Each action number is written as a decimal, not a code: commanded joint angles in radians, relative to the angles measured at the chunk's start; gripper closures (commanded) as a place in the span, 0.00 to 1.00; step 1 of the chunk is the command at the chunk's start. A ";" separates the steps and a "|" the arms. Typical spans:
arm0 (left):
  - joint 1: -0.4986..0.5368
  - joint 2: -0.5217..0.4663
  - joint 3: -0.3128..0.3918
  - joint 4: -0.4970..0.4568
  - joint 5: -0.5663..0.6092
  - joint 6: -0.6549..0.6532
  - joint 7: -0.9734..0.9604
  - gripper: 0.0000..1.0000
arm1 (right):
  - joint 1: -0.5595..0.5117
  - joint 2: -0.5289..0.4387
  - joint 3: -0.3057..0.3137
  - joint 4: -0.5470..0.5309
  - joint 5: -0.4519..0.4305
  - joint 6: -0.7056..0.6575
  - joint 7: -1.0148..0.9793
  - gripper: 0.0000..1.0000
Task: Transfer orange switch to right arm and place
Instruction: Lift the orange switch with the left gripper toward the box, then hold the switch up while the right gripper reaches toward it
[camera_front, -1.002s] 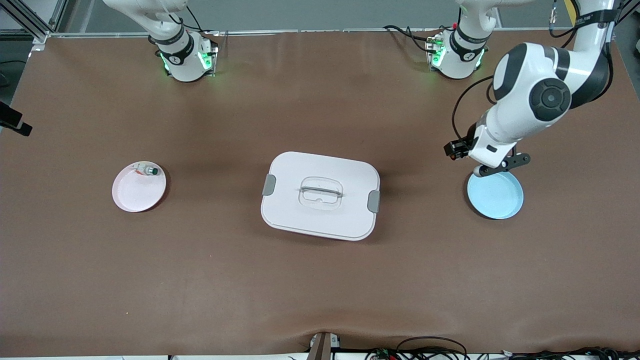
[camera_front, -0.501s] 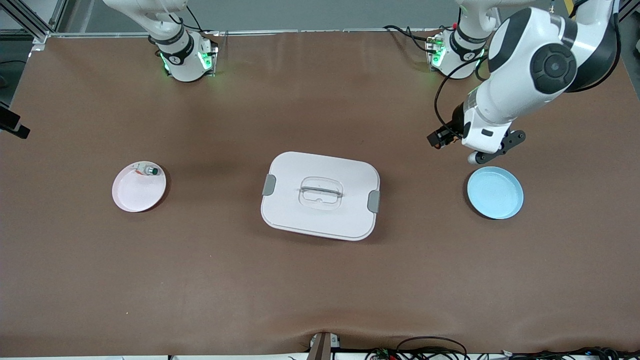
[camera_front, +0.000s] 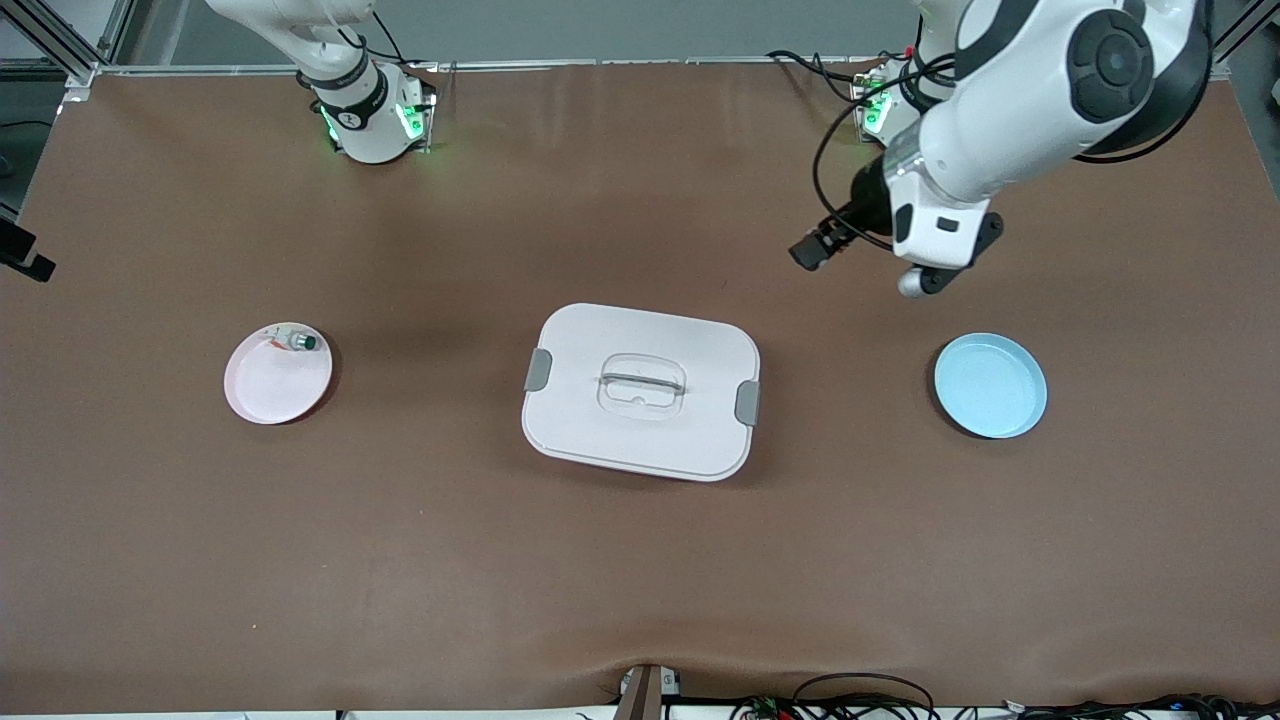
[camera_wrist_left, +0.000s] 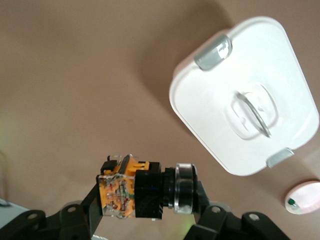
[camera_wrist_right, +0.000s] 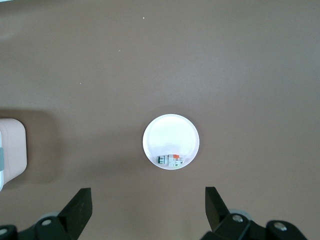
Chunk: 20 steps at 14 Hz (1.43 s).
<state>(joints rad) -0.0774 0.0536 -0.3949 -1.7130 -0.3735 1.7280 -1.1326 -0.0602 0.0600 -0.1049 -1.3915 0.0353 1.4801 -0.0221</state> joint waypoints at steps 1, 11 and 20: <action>-0.031 0.071 -0.004 0.088 -0.073 -0.007 -0.108 0.65 | -0.023 -0.014 0.014 -0.008 0.012 -0.004 0.002 0.00; -0.163 0.149 -0.004 0.107 -0.289 0.318 -0.497 0.65 | -0.018 0.006 0.016 -0.015 0.014 -0.030 0.001 0.00; -0.419 0.316 0.004 0.236 -0.269 0.680 -0.664 0.65 | -0.067 -0.101 0.016 -0.208 0.325 -0.005 0.001 0.00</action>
<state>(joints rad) -0.4609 0.3491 -0.3973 -1.5167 -0.6459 2.3823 -1.7712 -0.1138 0.0468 -0.1049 -1.4900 0.2957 1.4401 -0.0233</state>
